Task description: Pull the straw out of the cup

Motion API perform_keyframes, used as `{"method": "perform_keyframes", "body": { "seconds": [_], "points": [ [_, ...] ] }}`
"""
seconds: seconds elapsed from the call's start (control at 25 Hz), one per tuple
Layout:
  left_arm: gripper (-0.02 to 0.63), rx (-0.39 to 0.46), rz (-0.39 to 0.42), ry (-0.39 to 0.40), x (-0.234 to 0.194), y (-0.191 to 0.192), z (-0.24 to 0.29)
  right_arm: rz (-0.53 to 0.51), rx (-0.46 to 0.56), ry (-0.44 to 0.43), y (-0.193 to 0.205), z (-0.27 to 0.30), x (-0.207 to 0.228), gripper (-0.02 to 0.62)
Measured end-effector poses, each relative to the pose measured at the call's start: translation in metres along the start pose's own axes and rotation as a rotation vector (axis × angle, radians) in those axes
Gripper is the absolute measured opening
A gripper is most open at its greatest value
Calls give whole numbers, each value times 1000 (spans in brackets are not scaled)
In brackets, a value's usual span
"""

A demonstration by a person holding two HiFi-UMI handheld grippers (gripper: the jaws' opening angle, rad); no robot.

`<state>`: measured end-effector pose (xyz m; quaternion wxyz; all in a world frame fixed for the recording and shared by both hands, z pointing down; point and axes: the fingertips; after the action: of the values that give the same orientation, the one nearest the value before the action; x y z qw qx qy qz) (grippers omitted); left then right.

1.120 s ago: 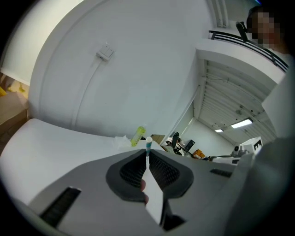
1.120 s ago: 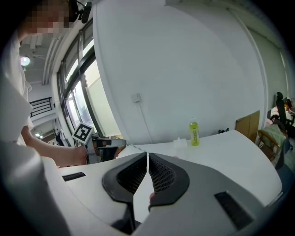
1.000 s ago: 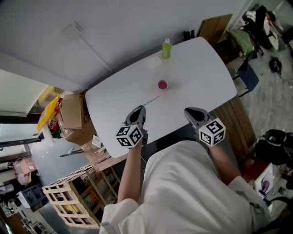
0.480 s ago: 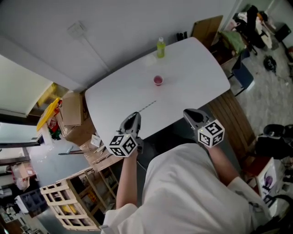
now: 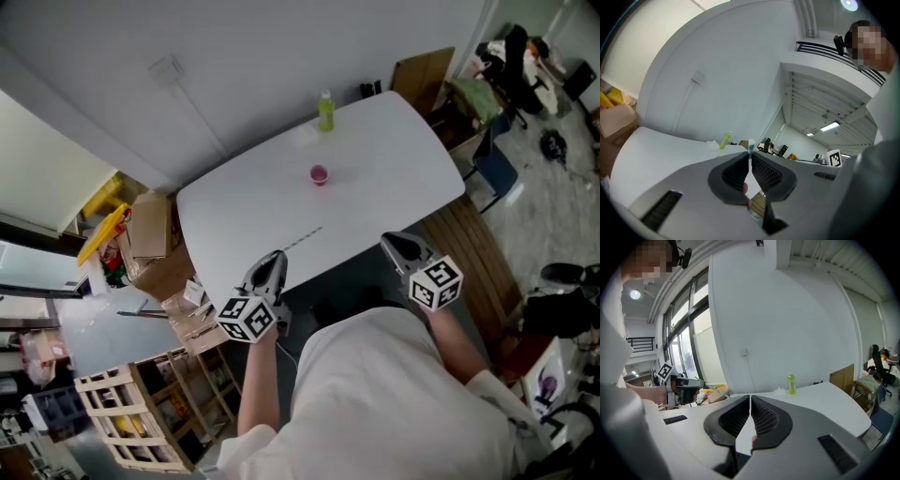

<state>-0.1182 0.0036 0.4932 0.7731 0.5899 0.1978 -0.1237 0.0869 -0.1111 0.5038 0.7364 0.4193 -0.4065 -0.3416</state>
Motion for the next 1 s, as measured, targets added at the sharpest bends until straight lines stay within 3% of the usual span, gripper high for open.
{"method": "perform_keyframes", "body": {
  "seconds": [0.36,1.0],
  "points": [
    [23,27,-14,-27,30,-1,3,3,18,-78,-16,-2,20,35],
    [23,39,1,-6,54,-10,28,22,38,-116,-32,-4,46,35]
  ]
}}
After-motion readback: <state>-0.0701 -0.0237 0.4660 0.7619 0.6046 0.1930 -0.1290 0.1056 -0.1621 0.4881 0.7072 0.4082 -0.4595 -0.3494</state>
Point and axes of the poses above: the fingertips, and each gripper's own axes: z forward along the fingers, x to its right, y out of its underside, and after that the axes turned 5 degrees about z, right-handed
